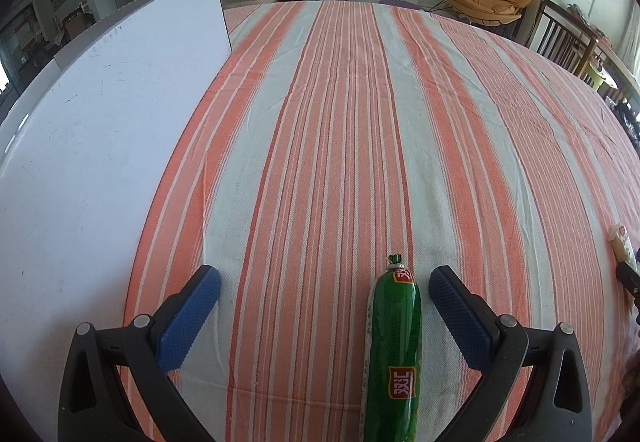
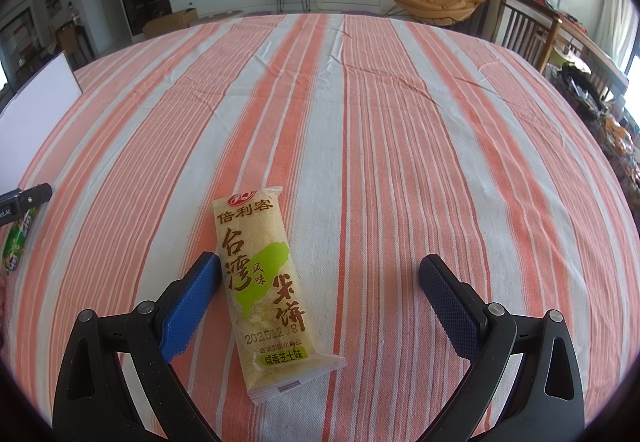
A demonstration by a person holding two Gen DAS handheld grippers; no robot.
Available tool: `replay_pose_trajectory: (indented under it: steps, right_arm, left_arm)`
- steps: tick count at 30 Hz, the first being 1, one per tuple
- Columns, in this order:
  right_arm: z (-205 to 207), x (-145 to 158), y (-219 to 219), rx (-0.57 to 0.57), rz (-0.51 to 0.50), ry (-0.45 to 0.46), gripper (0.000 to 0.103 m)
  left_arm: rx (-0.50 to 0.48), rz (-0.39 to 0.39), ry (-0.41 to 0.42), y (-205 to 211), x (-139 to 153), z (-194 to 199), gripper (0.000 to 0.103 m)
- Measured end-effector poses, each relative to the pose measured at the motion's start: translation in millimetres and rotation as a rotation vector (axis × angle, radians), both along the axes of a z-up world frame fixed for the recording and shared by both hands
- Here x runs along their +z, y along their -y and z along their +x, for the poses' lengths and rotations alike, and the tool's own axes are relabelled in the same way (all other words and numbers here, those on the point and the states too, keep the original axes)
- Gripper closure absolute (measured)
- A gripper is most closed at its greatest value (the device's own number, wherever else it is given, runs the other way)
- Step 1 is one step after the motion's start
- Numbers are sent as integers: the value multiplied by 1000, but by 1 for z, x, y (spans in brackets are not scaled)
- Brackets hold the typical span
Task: Organize snacks
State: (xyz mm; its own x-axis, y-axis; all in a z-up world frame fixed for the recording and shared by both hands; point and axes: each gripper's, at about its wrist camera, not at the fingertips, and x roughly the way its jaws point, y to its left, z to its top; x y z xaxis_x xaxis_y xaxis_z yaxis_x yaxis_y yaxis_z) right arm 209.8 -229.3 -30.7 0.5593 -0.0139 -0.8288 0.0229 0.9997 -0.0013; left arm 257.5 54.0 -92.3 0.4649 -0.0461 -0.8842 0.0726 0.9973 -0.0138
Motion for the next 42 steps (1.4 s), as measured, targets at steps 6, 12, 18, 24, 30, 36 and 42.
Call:
replay_pose_trajectory:
  steps: [6,12,18,24,30,36,42]
  right_arm:
    - [-3,1,2,-1,2,0,2]
    - [-1,4,6,48,10,-64,2]
    - [7,39,29,111,94,-229,4]
    - [33,25,-16,239,-13,-369,6]
    - [33,12,-26,213,-31,-388,63]
    - [-3,49,-19,202,58,-286,75]
    - [-34,49,-42,234,46,-255,75]
  left_arm:
    - [-114,8,-46,-7,2,-25,0]
    - [-101,18,-71,-4,3,-29,0]
    - [-216,71,-53,23,14,-41,8]
    - [-231,13,-73,34,17,-42,62]
    - [-202,-26,-33,25,22,-56,80]
    - [-129,-231,30,7,46,-90,80]
    - [-104,-357,124,-7,87,-128,80]
